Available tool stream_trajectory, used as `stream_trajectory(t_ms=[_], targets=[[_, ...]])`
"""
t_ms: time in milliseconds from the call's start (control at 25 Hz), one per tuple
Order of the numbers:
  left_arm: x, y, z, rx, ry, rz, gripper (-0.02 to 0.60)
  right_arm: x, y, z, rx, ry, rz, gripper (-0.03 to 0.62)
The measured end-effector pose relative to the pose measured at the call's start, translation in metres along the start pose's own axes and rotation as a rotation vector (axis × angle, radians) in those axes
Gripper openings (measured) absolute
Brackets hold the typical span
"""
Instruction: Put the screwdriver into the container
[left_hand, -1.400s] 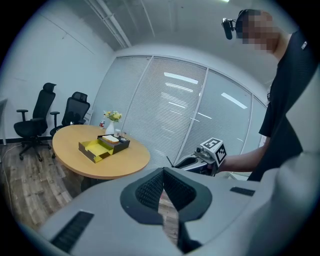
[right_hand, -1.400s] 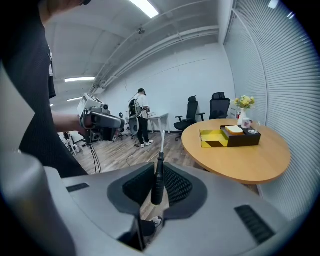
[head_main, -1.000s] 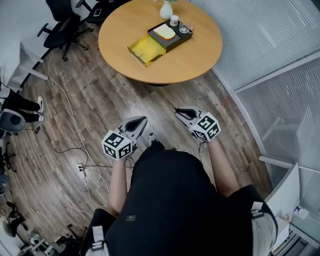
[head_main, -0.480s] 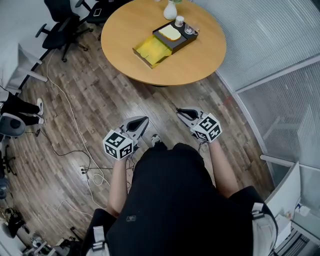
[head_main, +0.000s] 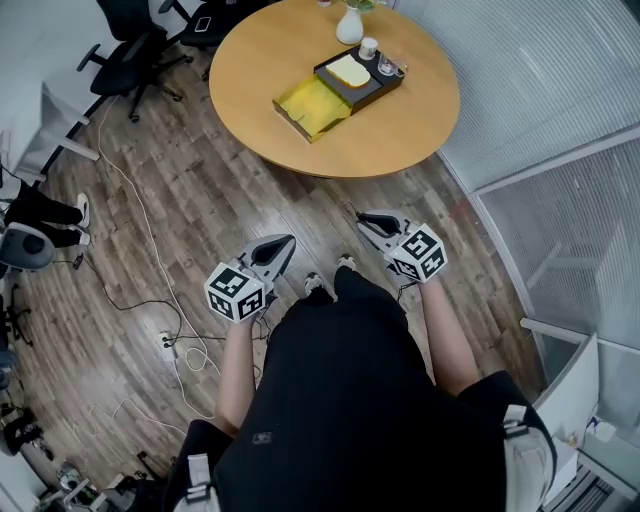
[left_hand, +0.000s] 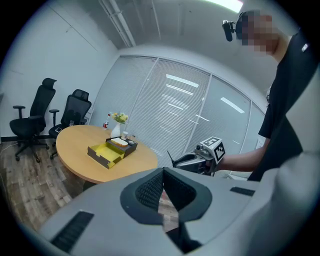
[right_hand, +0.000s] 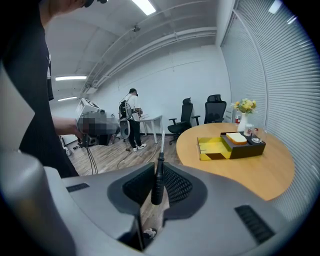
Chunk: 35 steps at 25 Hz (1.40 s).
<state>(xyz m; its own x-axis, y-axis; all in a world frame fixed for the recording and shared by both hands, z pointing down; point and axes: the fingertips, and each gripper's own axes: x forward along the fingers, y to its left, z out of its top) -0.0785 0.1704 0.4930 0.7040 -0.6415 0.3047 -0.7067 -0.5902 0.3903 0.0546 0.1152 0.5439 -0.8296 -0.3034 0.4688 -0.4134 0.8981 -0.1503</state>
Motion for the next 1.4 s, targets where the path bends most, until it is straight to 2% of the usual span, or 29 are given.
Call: stream_trajectory(t_ms=[400,1000,1400], targets=[[0.032,0.014,0.022,-0.002,0.004,0.037,0.005,0.005,-0.045,0.021,-0.022,-0.007,0.038,0.051],[0.130,0.033,0.069,0.026,0.024,0.056,0.005,0.004,-0.140,0.029,-0.047,0.005,0.112,0.051],[0.165,0.040,0.077,0.028,0.061,0.088,0.005,0.008,-0.179,0.029,-0.060,-0.004,0.147,0.051]])
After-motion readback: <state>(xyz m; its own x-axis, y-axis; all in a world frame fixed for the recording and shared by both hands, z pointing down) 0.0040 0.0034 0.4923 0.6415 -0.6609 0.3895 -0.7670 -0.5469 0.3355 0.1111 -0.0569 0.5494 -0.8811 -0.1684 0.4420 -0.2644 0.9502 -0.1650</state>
